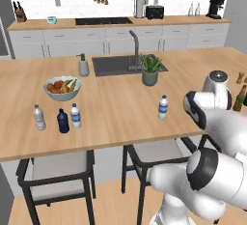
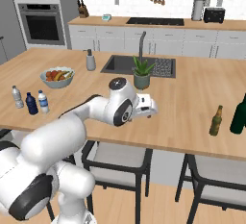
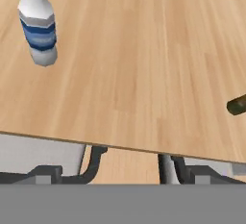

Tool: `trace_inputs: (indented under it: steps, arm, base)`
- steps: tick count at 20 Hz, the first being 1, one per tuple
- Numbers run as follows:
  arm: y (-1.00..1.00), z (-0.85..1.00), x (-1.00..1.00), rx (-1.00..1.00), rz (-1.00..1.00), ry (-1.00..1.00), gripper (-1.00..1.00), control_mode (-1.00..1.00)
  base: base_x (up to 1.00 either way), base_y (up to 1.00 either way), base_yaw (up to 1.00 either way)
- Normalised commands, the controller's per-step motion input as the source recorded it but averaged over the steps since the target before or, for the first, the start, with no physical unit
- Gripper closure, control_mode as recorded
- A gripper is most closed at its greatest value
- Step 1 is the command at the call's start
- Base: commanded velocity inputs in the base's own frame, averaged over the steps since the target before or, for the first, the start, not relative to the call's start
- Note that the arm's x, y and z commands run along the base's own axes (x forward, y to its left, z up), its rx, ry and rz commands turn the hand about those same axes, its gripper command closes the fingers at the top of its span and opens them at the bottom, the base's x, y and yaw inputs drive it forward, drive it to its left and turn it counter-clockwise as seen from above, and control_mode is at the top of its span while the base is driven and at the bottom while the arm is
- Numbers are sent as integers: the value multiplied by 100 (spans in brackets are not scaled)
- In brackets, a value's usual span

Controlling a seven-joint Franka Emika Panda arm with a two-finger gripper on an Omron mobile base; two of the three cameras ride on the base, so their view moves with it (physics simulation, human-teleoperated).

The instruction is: Move the plastic bottles in the middle to the plastics group, and the glass bottles in the middle to the glass group.

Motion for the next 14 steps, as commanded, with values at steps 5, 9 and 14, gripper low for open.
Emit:
trace_inputs:
  steps: [5,9,14]
  arm:
    - [100,27,6,0,9,1,-100,-100]
    - [97,23,21,3,-4,0,-100,-100]
    - [52,18,32,20,-28,-3,-100,-100]
  base:
    - [0,0,0]
    - [0,0,0]
    - [0,0,0]
